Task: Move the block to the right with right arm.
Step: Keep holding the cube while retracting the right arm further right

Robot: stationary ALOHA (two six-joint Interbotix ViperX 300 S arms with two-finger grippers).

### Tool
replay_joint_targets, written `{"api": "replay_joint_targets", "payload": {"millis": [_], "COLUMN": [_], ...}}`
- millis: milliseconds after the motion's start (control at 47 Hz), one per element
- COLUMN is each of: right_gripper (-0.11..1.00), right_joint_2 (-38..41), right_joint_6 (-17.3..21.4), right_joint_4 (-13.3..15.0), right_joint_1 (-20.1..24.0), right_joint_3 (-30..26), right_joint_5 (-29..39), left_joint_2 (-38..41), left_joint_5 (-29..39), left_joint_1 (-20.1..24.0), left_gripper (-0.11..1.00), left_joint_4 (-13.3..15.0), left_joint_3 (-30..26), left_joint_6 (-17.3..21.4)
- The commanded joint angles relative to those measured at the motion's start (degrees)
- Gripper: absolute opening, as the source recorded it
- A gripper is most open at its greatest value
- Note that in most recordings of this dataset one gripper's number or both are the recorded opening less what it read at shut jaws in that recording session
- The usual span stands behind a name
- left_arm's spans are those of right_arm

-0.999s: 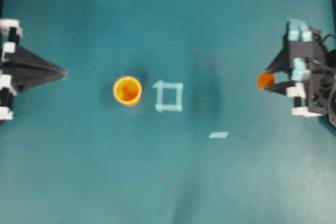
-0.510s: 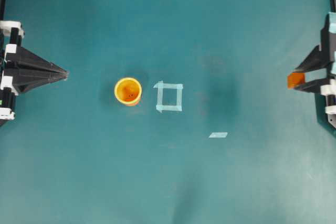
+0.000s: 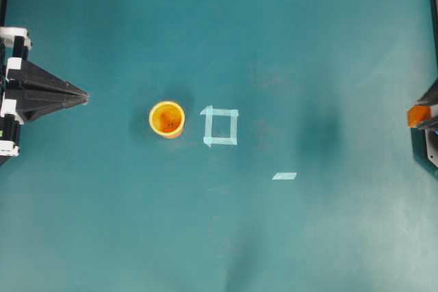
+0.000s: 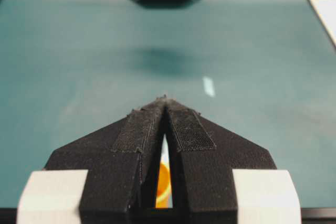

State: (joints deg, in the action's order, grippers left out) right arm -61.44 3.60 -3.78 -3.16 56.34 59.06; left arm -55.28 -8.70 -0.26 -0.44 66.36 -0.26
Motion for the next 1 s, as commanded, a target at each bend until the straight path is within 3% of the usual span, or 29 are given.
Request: {"api": "replay_joint_targets", "payload": {"millis": [0, 489, 978], "right_gripper": [0.4, 0.4, 0.4], "right_joint_2": [-1.14, -7.21, -7.21], "right_joint_6": [0.26, 1.41, 1.32], "right_joint_4": [-0.35, -0.44, -0.44], "right_joint_1": [0.09, 0.09, 0.09], "right_joint_3": [-0.79, -0.53, -0.26], "right_joint_5": [1.85, 7.82, 7.56], "left_joint_2": [0.26, 0.26, 0.26], "left_joint_5": [-0.26, -0.26, -0.26], "left_joint_1": [-0.09, -0.09, -0.09], "left_gripper": [0.0, 0.0, 0.0], "left_joint_4": [-0.18, -0.18, -0.09], "left_joint_3": [-1.58, -1.67, -1.67], "left_joint_6": [0.0, 0.09, 0.09]}}
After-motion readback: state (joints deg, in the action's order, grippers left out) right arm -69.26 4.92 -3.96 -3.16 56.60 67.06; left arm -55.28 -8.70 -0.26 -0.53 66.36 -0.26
